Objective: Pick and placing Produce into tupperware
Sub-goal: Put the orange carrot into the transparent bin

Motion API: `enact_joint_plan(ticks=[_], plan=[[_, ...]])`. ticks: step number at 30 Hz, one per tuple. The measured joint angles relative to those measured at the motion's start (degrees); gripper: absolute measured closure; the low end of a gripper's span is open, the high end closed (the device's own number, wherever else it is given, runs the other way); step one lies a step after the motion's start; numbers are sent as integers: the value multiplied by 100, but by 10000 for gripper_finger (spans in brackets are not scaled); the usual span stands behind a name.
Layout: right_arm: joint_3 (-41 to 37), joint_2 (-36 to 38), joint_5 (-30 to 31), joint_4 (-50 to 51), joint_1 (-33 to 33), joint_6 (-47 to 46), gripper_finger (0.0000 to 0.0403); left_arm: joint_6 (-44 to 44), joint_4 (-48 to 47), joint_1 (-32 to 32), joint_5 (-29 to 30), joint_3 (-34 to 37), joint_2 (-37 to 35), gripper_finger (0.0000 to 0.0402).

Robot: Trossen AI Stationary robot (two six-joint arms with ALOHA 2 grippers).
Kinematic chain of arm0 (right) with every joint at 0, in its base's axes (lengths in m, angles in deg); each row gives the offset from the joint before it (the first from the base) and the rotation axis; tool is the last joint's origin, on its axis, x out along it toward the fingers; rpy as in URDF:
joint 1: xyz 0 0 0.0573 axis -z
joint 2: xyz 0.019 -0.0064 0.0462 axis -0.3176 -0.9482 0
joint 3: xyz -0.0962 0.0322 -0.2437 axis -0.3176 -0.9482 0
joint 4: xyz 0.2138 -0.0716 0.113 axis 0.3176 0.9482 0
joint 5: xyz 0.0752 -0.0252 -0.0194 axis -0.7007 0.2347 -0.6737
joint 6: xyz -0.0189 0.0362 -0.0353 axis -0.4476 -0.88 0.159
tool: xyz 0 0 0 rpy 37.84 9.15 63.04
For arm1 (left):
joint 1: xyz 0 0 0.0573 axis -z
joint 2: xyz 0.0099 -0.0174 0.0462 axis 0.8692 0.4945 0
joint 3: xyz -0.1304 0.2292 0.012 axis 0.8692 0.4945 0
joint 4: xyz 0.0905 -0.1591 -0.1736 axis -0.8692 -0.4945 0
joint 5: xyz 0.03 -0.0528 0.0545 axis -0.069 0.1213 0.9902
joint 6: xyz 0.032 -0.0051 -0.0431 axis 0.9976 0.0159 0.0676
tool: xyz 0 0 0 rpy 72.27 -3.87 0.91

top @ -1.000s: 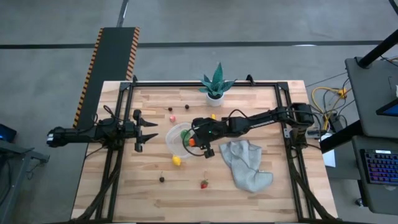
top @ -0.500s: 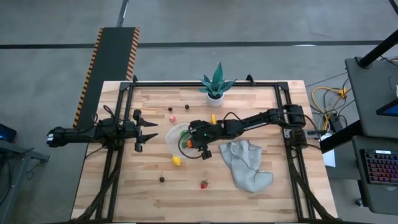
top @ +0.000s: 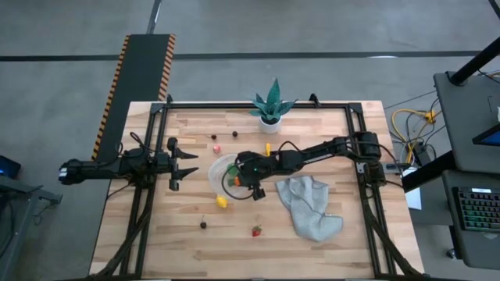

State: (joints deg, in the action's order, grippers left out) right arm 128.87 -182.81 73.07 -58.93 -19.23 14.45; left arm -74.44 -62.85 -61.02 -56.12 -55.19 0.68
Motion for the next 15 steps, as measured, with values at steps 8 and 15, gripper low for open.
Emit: enact_joint_plan(ticks=[8, 15], plan=[[2, 7, 1, 117, 26, -105, 234, 0, 2, -1, 1, 0, 4, 219], [2, 7, -29, 126, 26, -161, 230, 0, 2, -1, 1, 0, 4, 219]])
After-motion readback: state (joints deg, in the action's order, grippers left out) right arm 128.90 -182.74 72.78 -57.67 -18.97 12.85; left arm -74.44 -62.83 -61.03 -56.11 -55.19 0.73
